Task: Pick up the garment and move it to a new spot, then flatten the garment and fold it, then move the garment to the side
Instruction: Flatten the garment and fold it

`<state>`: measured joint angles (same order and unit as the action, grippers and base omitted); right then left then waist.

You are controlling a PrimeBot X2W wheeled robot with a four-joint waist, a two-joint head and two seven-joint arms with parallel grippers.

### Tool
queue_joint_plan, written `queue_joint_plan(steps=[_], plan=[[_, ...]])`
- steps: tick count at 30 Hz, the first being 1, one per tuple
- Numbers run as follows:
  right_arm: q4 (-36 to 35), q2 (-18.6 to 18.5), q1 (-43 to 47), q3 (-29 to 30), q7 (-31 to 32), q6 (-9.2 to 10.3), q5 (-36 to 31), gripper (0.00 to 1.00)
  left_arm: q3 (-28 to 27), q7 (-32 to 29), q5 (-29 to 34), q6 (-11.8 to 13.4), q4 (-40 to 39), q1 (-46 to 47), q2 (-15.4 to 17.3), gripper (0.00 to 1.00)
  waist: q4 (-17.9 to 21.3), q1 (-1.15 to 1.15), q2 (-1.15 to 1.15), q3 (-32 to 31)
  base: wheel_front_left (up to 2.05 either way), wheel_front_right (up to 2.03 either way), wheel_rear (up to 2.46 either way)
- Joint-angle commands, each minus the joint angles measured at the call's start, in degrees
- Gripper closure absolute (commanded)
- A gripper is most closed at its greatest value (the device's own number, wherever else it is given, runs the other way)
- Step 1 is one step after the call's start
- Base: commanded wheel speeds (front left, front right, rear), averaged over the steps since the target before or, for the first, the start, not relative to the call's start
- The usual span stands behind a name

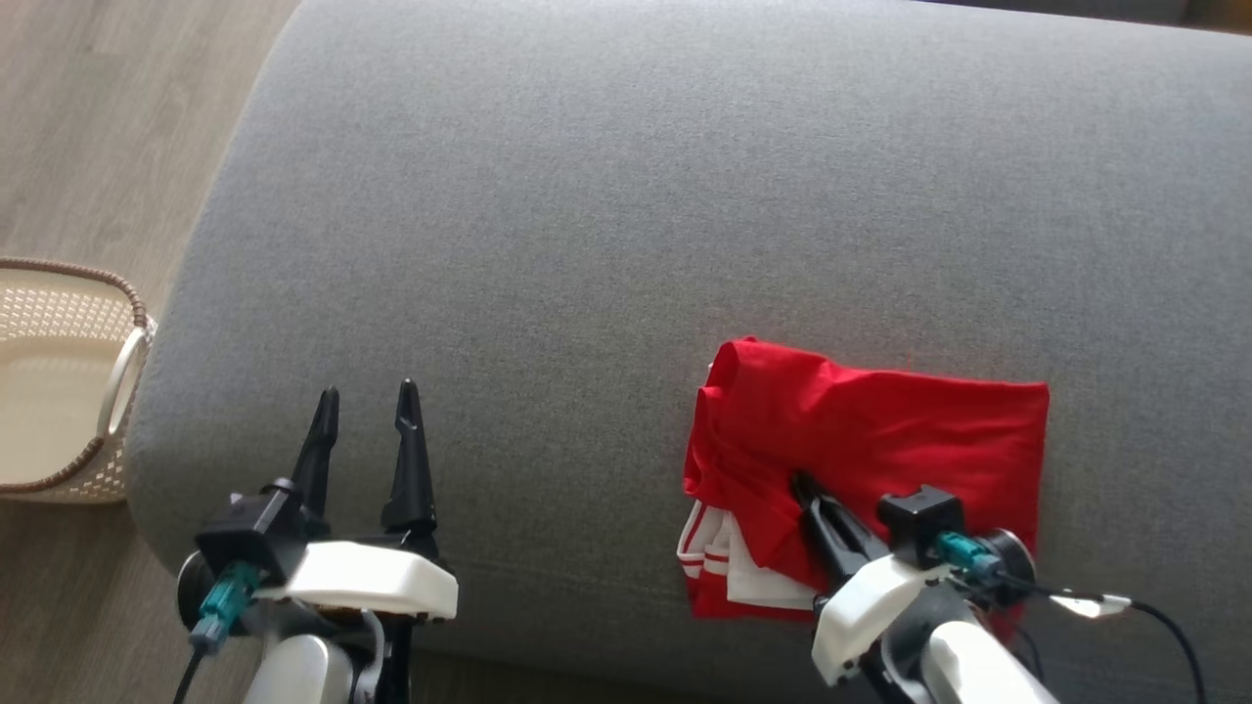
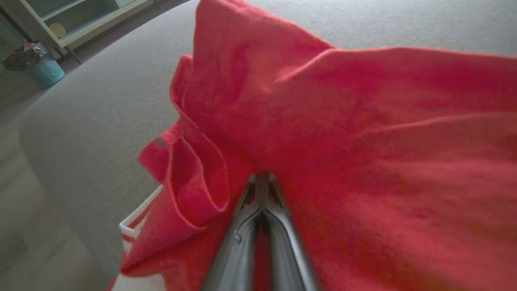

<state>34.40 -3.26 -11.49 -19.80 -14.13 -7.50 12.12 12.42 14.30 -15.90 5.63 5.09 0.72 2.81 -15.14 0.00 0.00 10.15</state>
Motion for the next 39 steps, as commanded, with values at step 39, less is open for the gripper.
queue_joint_plan(steps=[39], plan=[[-27.07,-3.48,1.78,14.09,2.01,0.01,-0.60,1.00,-6.44,0.70,1.08,-0.69,-3.51,0.31,0.07,0.00,15.49,0.00,0.00,-6.71,0.00,0.00,0.00]])
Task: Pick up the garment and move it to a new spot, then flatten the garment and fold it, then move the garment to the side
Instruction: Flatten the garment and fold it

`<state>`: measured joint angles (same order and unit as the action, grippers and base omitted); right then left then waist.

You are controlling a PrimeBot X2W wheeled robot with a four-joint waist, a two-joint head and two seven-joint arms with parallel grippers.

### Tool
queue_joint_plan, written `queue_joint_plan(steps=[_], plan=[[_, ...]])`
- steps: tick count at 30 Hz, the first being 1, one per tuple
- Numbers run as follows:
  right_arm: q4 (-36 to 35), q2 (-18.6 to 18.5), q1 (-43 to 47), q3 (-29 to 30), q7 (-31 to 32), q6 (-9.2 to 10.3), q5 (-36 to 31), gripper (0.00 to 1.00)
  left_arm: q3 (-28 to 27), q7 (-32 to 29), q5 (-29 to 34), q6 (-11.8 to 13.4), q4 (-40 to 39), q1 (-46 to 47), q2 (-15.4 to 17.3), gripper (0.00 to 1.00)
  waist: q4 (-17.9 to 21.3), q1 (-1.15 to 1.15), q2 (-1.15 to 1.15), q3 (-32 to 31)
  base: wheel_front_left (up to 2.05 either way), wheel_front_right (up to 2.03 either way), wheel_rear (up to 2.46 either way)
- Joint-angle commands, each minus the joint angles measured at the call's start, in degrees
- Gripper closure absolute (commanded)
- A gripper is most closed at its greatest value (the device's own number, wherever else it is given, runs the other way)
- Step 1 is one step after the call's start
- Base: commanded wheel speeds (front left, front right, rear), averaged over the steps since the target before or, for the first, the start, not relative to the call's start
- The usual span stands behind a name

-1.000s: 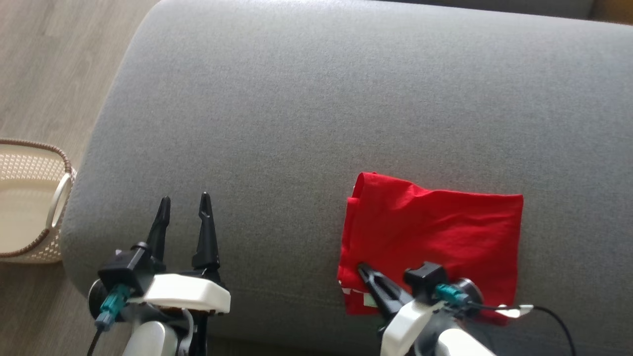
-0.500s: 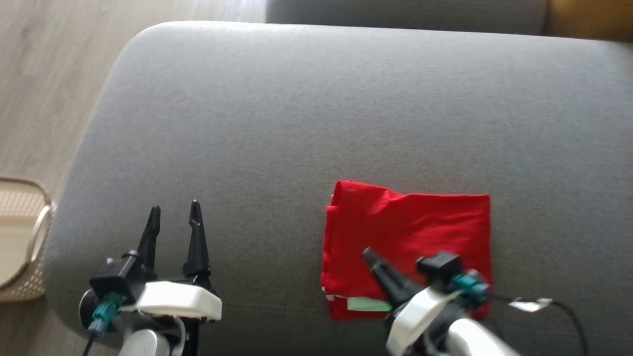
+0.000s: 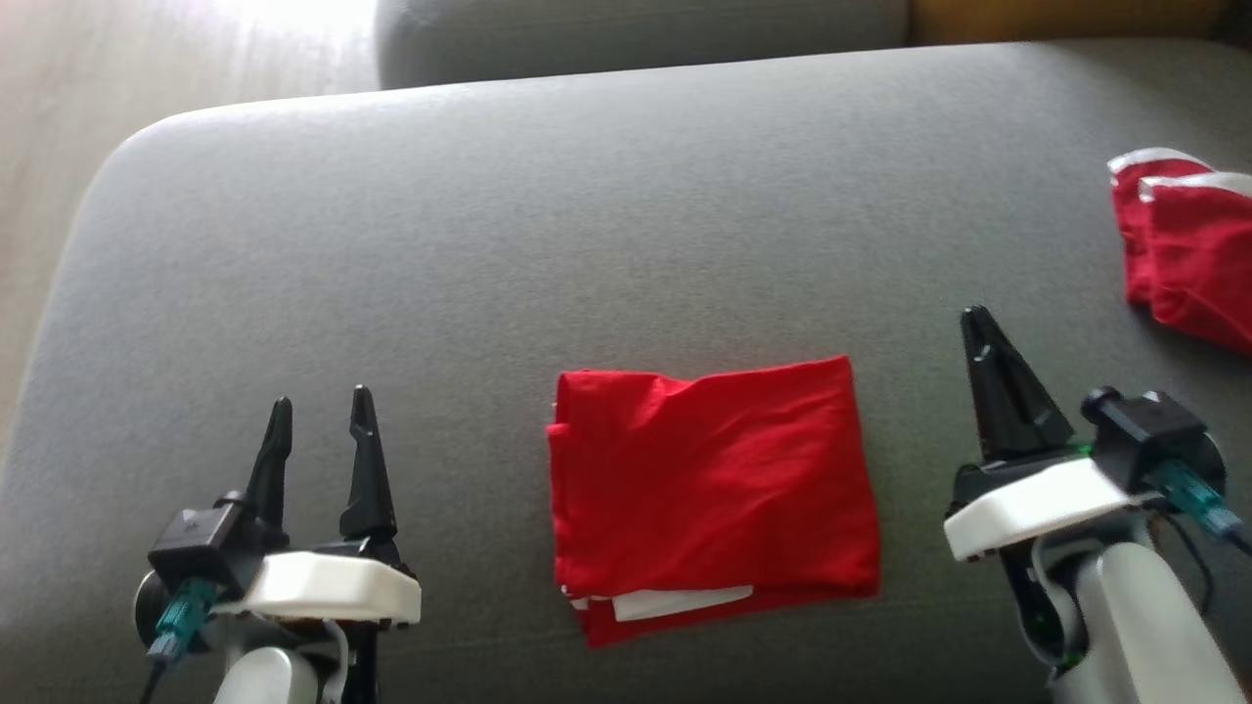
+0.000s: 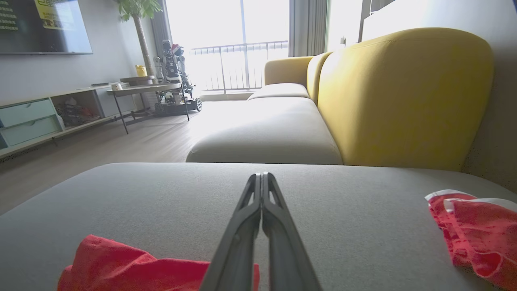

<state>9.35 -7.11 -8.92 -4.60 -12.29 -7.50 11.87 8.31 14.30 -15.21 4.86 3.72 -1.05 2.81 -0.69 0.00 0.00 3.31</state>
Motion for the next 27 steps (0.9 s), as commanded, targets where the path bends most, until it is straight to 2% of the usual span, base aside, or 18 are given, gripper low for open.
queue_joint_plan(steps=[1,2,3,4,12,27], plan=[[-3.05,0.56,-0.36,-0.14,0.57,0.01,-0.89,1.00,-2.41,0.70,0.41,0.06,-2.13,2.22,0.07,0.00,1.51,0.00,0.00,0.18,0.00,0.00,0.00],[-3.95,0.78,0.07,1.04,0.70,0.01,-1.53,1.00,-2.47,0.70,0.42,0.09,-2.15,2.33,0.07,0.00,1.89,0.00,0.00,0.22,0.00,0.00,0.00],[-4.70,1.05,0.49,2.16,0.71,0.01,-2.14,0.47,-2.51,0.70,0.41,0.11,-2.15,2.41,0.07,0.00,2.24,0.00,0.00,0.24,0.00,0.00,0.00],[-5.26,1.39,0.95,3.14,0.77,0.01,-2.49,0.00,-2.55,0.70,0.41,0.12,-2.12,2.47,0.07,0.00,2.51,0.00,0.00,0.23,0.00,0.00,0.00],[-4.21,3.18,3.89,7.16,-0.38,0.01,-4.25,0.00,-1.80,0.70,-0.03,0.01,0.09,1.18,0.07,0.00,3.61,0.00,0.00,-0.32,0.00,0.00,0.00],[-0.61,2.62,3.25,4.75,-1.45,0.01,-1.90,0.00,-1.68,0.70,-0.04,-0.26,1.99,0.17,0.07,0.00,2.41,0.00,0.00,-0.72,0.00,0.00,0.00]])
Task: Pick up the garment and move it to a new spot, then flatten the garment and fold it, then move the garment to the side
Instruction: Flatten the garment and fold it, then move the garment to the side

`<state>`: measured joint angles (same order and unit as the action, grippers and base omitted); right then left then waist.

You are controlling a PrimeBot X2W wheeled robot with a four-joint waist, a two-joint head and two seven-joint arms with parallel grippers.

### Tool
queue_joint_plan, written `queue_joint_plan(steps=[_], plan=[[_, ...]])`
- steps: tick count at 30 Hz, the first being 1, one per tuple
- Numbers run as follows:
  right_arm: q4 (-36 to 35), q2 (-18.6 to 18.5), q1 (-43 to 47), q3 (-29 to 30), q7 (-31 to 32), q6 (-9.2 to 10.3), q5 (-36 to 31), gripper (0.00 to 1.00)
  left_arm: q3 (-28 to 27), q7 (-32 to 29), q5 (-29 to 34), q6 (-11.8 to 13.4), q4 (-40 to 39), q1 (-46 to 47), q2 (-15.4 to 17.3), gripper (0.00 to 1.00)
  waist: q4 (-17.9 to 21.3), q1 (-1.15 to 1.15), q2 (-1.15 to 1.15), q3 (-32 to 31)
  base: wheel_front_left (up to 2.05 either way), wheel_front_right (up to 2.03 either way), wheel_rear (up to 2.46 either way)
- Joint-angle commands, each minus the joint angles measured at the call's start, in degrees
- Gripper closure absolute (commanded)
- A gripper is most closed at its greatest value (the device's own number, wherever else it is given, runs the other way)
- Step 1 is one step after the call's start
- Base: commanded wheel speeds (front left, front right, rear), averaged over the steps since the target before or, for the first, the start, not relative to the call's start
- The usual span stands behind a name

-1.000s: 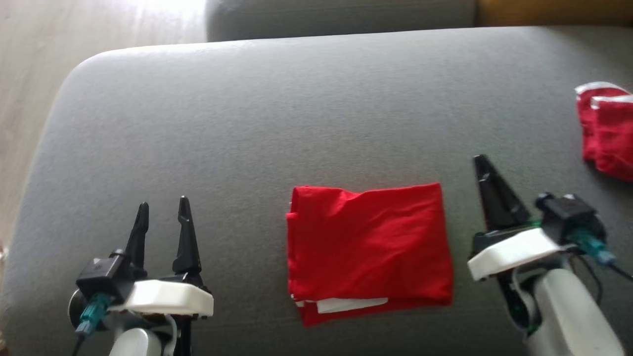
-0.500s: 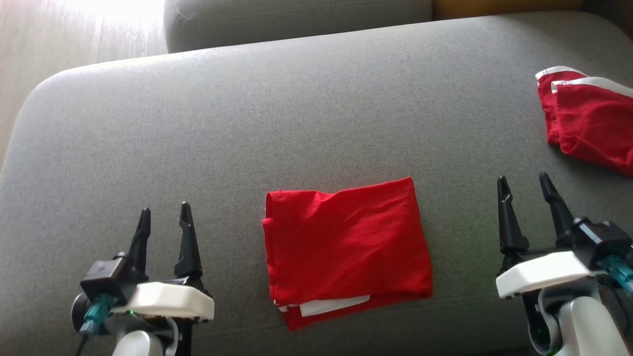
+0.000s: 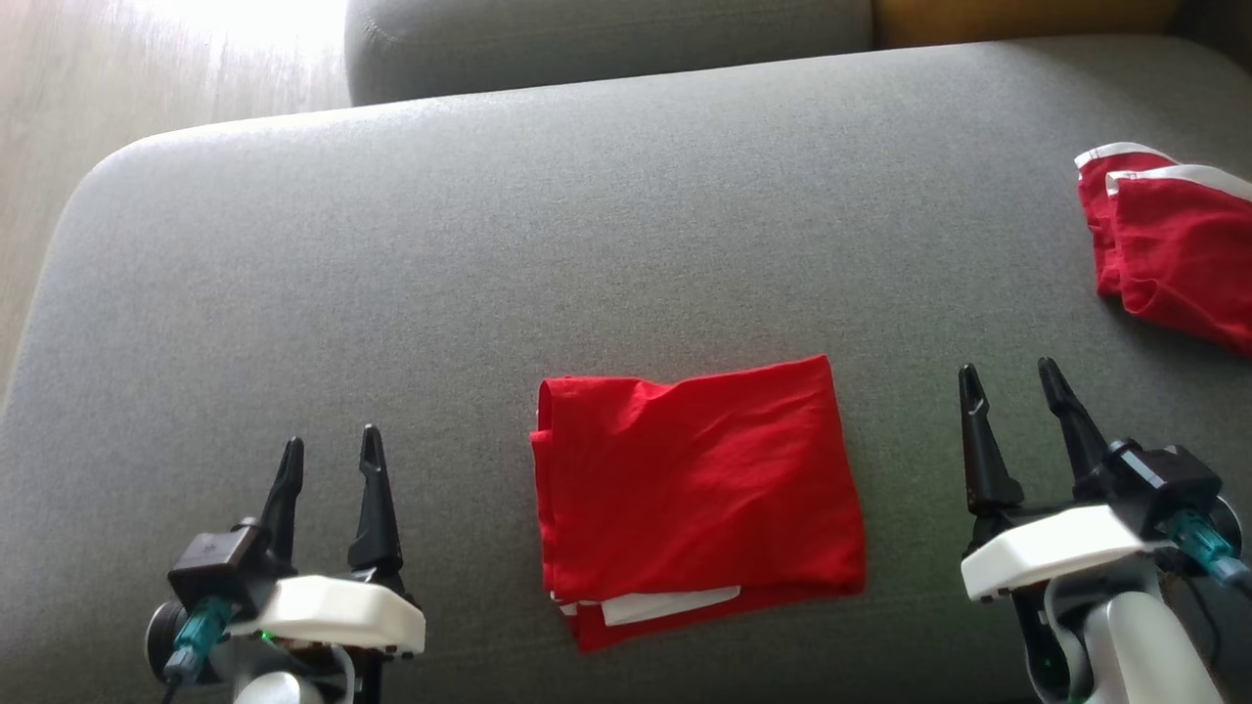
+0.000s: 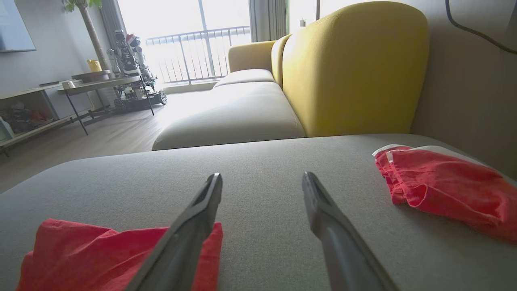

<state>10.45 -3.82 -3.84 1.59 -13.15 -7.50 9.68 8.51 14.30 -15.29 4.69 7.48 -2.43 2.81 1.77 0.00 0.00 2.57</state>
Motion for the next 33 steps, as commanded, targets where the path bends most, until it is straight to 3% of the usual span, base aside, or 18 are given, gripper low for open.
queue_joint_plan(steps=[1,20,26,33], plan=[[-1.71,-0.74,-1.88,-1.62,-0.65,0.01,0.38,0.00,-1.86,0.70,0.03,-0.09,-1.74,1.55,0.07,0.00,-0.12,0.00,0.00,0.03,0.00,0.00,0.00],[-2.12,-0.70,-2.74,-2.32,0.22,0.01,1.39,0.00,-1.47,0.70,0.19,-0.15,-2.03,2.65,0.07,0.00,-1.67,0.00,0.00,2.32,0.00,0.00,0.00],[1.42,0.36,-3.39,-5.13,4.26,0.01,9.77,0.00,-1.05,0.70,0.24,-0.33,-1.68,3.55,0.07,0.00,-2.70,0.00,0.00,4.11,0.00,0.00,0.00],[7.75,0.73,-5.69,-8.27,7.71,0.01,14.39,0.00,0.00,0.70,0.45,-0.26,-1.68,5.31,0.07,0.00,-4.32,0.00,0.00,6.99,0.00,0.00,0.00]])
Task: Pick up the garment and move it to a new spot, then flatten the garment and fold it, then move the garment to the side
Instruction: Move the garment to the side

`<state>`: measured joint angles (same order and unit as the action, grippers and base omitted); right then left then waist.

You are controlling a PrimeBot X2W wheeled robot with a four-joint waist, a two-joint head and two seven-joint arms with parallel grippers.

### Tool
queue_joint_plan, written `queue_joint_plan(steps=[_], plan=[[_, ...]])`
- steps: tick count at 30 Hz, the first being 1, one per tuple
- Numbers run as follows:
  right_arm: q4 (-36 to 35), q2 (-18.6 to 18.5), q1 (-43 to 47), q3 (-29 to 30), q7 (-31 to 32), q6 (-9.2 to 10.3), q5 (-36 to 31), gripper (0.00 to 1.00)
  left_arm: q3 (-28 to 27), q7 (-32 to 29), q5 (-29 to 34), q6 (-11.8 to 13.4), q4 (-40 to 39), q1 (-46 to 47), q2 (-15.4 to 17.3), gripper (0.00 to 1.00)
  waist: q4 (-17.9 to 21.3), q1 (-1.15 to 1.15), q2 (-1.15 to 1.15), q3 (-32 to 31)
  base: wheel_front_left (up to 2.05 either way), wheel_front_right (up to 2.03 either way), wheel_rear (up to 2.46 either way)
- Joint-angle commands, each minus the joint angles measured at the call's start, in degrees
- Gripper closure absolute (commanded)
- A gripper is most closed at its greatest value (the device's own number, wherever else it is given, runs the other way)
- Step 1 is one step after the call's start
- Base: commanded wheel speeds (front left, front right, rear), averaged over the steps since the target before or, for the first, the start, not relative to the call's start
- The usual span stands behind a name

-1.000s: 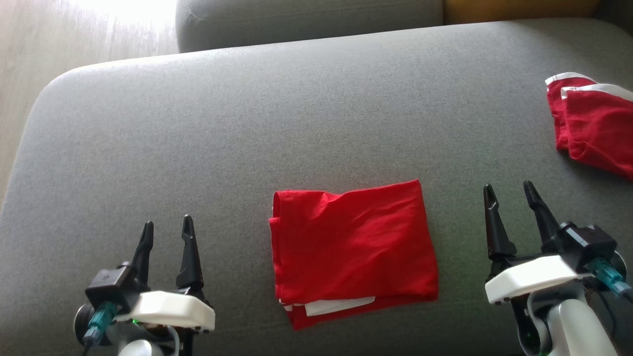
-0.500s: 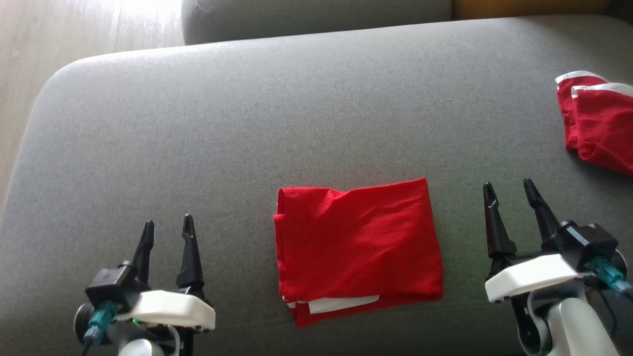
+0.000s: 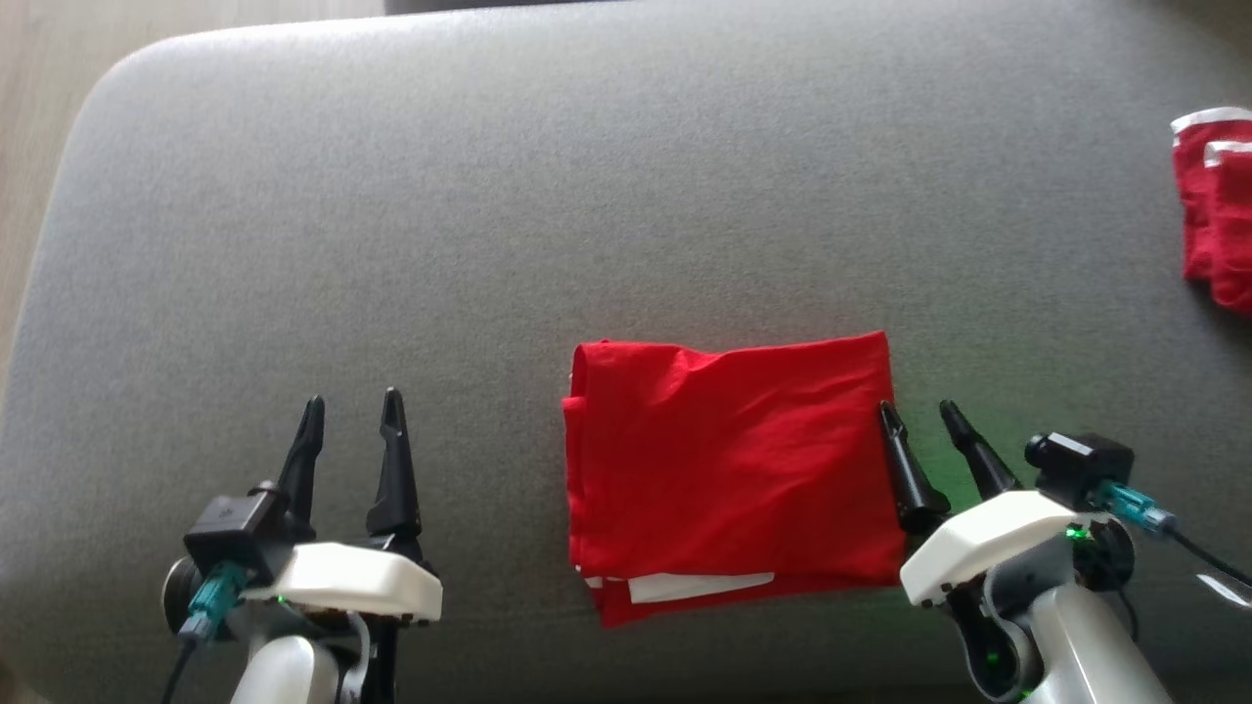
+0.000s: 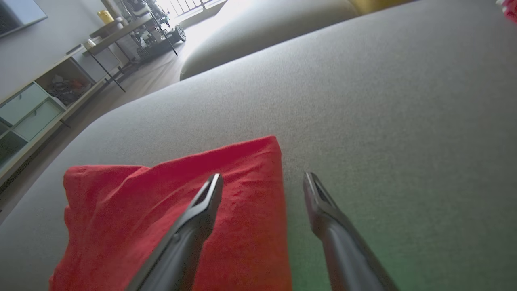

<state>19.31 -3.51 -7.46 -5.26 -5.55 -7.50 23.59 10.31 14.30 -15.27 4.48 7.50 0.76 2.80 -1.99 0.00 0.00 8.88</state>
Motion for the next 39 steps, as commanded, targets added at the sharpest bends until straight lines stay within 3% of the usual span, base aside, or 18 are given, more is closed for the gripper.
queue_joint_plan(steps=[1,10,16,17,18,23,29,39], plan=[[-0.01,0.46,-2.50,-1.68,0.42,0.01,1.12,0.00,-1.71,0.70,0.50,-0.07,-1.65,2.27,0.08,0.00,-0.76,0.00,0.00,0.97,0.00,0.00,0.00],[9.46,0.60,-5.31,-2.65,1.82,0.01,3.27,0.00,-2.10,0.70,1.07,-0.32,-1.49,3.08,0.08,0.00,-1.66,0.00,0.00,2.36,0.00,0.00,0.00],[13.23,0.62,-7.34,-6.25,0.34,0.01,5.72,0.00,-2.11,0.70,1.22,-0.33,-1.38,3.66,0.08,0.00,-1.59,0.00,0.00,2.85,0.00,0.00,0.00],[13.74,0.62,-7.71,-7.00,0.27,0.01,5.85,0.63,-2.00,0.70,1.23,-0.31,-1.36,3.76,0.08,0.00,-1.54,0.00,0.00,2.90,0.00,0.00,0.00],[14.20,0.62,-8.09,-7.70,0.07,0.01,5.50,1.00,-1.89,0.70,1.28,-0.31,-1.35,3.84,0.08,0.00,-1.48,0.00,0.00,2.92,0.00,0.00,0.00],[16.30,0.13,-9.91,-8.83,-1.73,0.01,2.39,1.00,-1.50,0.70,1.74,-0.29,-1.45,3.99,0.08,0.00,-0.80,0.00,0.00,2.77,0.00,0.00,0.00],[16.31,-3.10,-12.91,-8.91,-3.09,0.01,-1.17,1.00,-1.51,0.70,2.62,-0.54,-2.14,3.74,0.08,0.00,2.10,0.00,0.00,2.62,0.00,0.00,0.00],[12.78,-10.31,-21.99,-15.10,-0.44,0.01,-3.56,1.00,-0.93,0.70,8.01,-3.44,-3.57,6.37,0.38,0.00,12.67,0.00,0.00,5.38,0.00,0.00,0.00]])
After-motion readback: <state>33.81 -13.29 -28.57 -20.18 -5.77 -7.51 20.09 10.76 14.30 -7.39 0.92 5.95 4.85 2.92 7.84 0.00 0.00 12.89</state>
